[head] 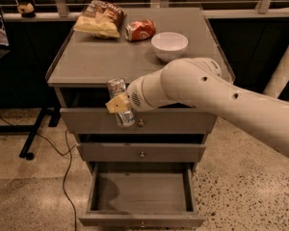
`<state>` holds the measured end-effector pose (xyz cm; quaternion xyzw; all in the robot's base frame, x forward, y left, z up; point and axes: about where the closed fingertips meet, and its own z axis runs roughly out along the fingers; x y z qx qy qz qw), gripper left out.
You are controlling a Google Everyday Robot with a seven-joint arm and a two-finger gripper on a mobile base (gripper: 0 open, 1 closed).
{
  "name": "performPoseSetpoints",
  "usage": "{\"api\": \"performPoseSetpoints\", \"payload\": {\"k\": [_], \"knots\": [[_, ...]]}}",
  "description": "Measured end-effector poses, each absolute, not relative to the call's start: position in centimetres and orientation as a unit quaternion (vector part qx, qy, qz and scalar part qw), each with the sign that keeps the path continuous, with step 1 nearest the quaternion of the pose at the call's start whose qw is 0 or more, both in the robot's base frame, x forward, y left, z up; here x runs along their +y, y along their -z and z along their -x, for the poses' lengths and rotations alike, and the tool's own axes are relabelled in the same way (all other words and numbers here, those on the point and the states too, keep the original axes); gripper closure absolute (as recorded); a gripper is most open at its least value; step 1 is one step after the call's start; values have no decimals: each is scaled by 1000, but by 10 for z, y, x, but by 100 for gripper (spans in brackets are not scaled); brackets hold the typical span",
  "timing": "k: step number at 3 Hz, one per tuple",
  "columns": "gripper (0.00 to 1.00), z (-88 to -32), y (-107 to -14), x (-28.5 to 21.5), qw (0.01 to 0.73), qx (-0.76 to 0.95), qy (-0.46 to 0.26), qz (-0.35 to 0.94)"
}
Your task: Pick redbull can from bottom drawer and place on counter
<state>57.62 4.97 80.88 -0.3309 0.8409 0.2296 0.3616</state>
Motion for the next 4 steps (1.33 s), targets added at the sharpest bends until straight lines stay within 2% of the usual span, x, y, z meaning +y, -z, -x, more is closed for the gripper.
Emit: {"api": "performPoseSetpoints", "payload": {"k": [2, 4], "knots": [[100, -597, -865, 78, 400, 815, -198, 369], [100, -662, -914, 106, 431, 809, -159, 367]]}}
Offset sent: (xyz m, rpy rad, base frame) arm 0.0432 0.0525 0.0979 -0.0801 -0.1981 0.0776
